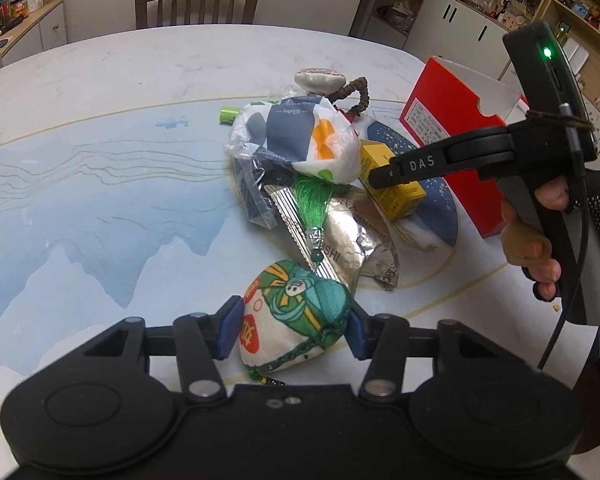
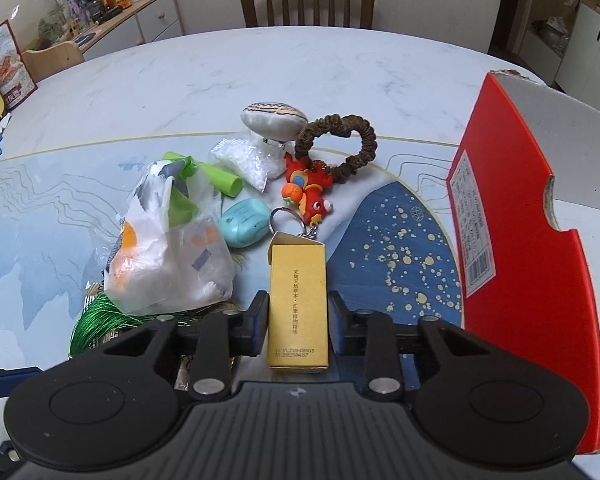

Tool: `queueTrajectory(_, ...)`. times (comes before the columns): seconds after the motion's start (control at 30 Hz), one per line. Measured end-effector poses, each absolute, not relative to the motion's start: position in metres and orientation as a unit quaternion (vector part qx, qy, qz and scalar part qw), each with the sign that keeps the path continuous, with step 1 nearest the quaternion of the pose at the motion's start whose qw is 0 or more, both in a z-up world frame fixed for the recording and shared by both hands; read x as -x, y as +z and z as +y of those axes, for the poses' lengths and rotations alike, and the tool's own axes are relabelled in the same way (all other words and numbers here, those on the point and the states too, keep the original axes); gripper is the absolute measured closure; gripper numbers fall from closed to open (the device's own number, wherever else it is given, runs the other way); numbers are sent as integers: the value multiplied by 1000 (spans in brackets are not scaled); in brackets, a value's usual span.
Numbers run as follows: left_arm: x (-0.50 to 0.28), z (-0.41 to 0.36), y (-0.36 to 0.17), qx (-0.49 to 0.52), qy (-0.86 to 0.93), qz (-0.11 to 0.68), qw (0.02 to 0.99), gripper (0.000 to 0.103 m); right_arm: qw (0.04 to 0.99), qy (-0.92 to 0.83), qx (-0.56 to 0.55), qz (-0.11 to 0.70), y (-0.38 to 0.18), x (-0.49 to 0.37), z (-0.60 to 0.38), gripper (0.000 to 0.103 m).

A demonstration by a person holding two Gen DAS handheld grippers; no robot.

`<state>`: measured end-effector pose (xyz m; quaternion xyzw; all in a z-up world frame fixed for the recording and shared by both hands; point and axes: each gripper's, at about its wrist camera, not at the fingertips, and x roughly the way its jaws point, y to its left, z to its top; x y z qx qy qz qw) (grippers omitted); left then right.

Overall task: Organize objects
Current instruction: 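Grasp the small yellow box with the right gripper while the left grasps the cartoon-print pouch, then carry the yellow box and cartoon pouch with both grippers over the red-and-white box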

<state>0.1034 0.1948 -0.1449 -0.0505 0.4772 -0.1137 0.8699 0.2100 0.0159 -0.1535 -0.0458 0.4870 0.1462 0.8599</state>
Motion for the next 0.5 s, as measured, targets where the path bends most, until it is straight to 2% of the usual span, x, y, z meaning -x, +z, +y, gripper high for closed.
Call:
queueTrajectory(0.13, -106, 201, -137, 57, -113, 473, 872, 63, 861, 138, 40, 487, -149, -208, 11, 74)
queueTrajectory(0.5, -109, 203, -101, 75, -142, 441, 883, 66, 867, 152, 3, 475, -103, -180, -6, 75)
